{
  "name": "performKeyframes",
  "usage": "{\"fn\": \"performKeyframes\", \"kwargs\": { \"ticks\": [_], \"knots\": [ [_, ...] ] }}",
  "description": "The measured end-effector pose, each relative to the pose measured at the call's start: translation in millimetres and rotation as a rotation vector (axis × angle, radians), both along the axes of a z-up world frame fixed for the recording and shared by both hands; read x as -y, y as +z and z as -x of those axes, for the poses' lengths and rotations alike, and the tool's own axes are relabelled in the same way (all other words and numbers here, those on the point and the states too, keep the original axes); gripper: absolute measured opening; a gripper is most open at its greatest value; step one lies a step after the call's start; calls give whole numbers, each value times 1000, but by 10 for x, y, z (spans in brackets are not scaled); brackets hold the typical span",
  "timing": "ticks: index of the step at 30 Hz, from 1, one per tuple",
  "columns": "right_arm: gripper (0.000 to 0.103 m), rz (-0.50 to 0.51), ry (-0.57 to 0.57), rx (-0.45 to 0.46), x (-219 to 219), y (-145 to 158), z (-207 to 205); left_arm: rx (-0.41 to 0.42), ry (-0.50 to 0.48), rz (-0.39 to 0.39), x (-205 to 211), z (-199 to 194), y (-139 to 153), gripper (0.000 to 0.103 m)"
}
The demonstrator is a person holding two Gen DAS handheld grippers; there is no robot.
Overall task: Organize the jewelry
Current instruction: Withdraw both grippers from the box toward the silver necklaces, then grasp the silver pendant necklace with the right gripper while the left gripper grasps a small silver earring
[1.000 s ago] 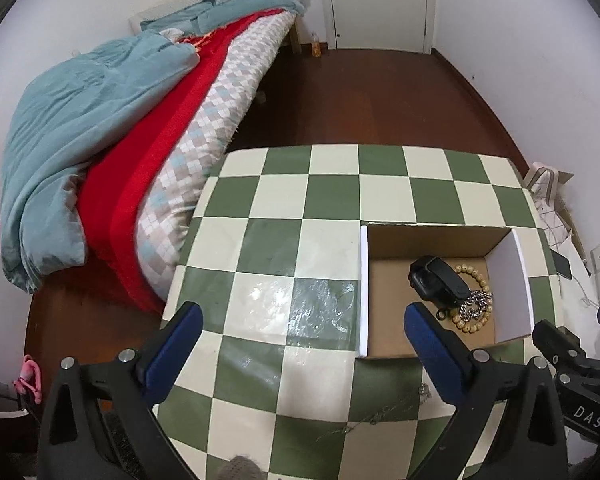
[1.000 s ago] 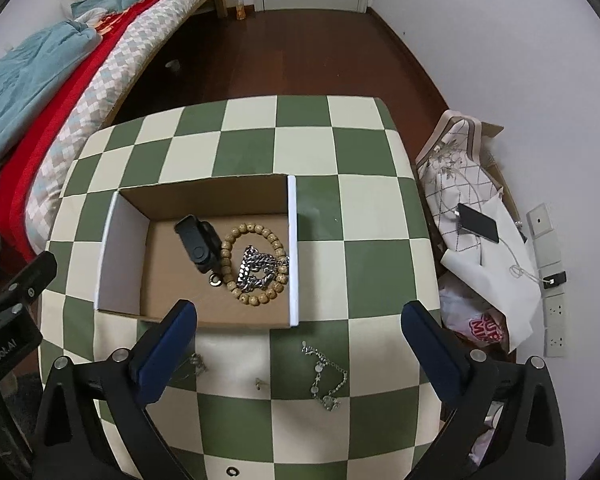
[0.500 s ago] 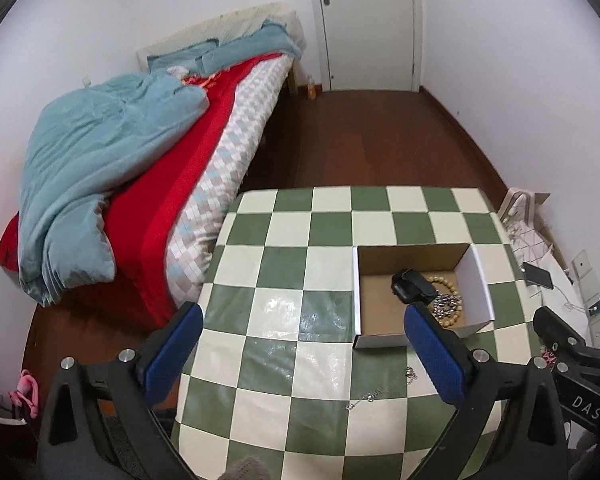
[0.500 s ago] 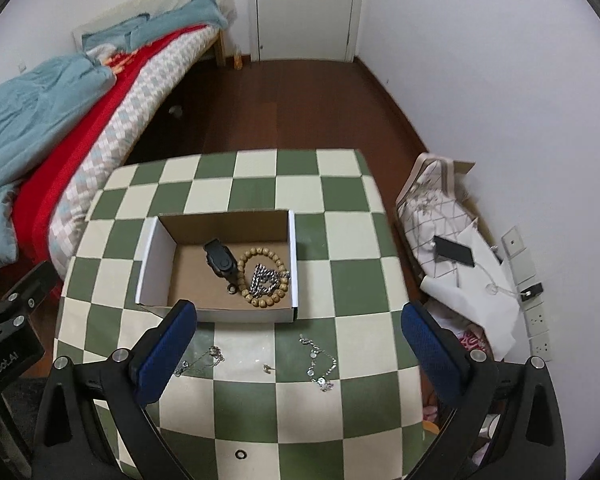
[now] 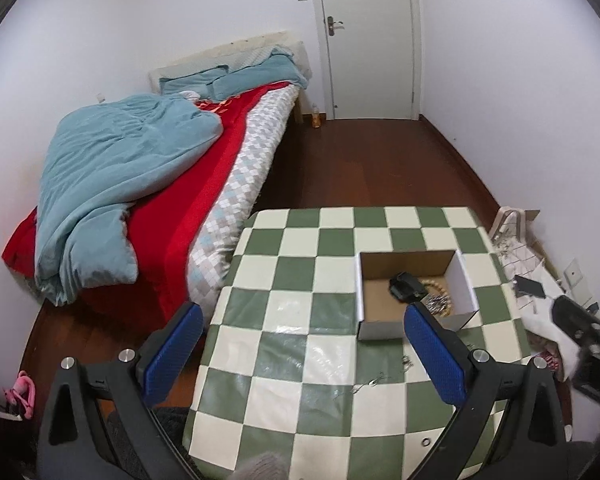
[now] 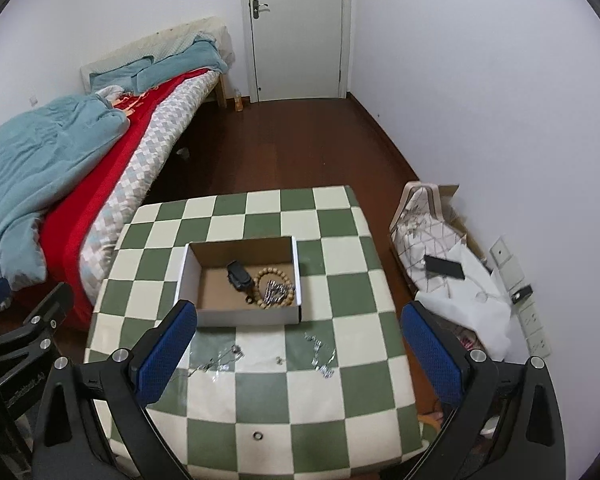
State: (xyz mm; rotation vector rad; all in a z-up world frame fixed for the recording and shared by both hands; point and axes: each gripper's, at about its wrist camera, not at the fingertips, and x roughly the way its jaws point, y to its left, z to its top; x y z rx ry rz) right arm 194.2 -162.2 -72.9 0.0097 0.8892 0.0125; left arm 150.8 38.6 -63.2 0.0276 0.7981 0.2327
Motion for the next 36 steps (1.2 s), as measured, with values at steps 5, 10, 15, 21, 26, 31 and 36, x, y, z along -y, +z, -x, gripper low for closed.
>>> {"fn": "performKeyframes", "kwargs": {
  "ticks": [5, 10, 15, 21, 26, 31, 36],
  "knots": [
    [103, -35, -60, -105, 270, -473, 63, -99, 19, -46, -29, 8, -477, 103],
    [69, -87, -125, -230, 618, -1089, -4, -218, -12, -115, 82, -148, -1021, 103],
    [64, -147, -160, -316, 897, -1683, -162, -283, -40, -163, 202, -334, -1362, 103],
    [64, -156, -131, -372, 804, -2182, -483, -354, -46, -171, 217, -558, -1658, 102],
    [63, -108, -68, -412, 511, -2458, -617, -387, -88, -138, 268, -631, -1769, 102],
    [12, -1, -43, -354, 398, -2457, -570, -420, -178, -79, 504, -716, -1869, 102],
    [9, -21, -100, -361, 587, -2479, -586, -444, -240, -28, 836, -848, -2004, 98]
  ]
}}
